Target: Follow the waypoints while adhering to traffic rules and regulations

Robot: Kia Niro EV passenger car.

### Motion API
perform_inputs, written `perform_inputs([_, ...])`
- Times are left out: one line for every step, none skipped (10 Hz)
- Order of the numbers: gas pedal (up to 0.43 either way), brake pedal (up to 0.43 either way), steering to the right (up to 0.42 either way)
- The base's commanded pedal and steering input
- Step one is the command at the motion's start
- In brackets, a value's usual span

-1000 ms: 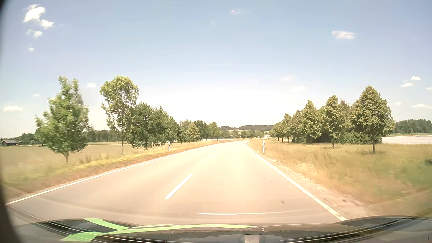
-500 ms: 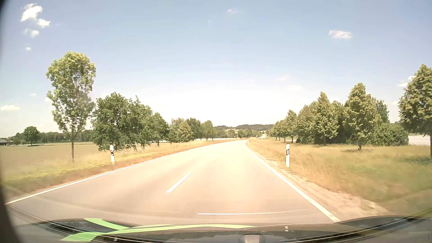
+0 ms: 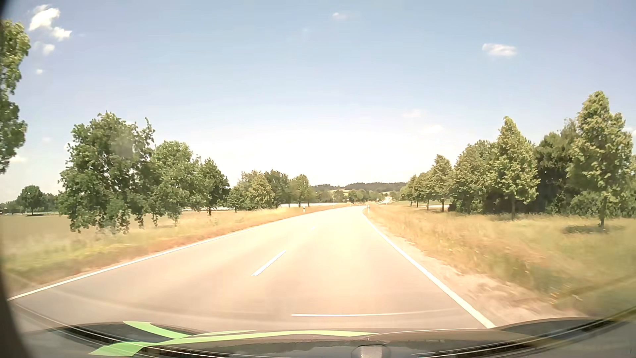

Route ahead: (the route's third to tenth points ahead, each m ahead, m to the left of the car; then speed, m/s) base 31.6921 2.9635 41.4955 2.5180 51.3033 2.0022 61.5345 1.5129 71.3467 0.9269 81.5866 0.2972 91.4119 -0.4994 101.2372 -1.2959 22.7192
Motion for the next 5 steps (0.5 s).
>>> perform_inputs([0.189,0.000,0.000])
perform_inputs([0.189,0.000,0.000])
perform_inputs([0.189,0.000,0.000])
perform_inputs([0.189,0.000,0.000])
perform_inputs([0.197,0.000,0.001])
